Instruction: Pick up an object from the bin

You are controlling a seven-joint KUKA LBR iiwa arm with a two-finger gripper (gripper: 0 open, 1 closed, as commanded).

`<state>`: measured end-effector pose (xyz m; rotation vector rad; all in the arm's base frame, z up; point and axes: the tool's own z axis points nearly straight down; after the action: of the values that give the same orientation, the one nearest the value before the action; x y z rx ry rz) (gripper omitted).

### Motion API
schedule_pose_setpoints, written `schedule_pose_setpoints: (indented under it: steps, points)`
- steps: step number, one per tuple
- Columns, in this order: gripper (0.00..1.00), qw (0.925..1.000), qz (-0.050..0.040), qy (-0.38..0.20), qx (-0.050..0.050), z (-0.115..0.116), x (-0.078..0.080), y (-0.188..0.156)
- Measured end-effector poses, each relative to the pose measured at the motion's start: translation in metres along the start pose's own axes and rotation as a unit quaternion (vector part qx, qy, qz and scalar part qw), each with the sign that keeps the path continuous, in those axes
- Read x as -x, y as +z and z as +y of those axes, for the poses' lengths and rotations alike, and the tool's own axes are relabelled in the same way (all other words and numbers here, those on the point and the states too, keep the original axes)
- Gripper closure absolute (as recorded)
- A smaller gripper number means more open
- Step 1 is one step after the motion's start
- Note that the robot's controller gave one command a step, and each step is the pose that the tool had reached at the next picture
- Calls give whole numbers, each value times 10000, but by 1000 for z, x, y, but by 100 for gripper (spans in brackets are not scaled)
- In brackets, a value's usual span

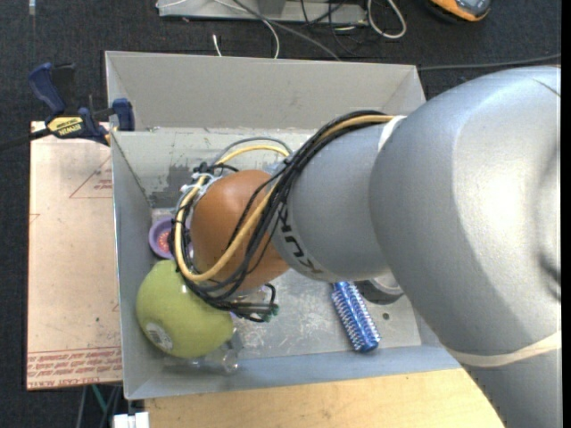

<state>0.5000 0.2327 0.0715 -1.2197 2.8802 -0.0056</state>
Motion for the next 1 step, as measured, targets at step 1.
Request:
schedule_pose_setpoints:
  steps: [1]
  points:
    - [0,10000,0,-1,0,0,0,0]
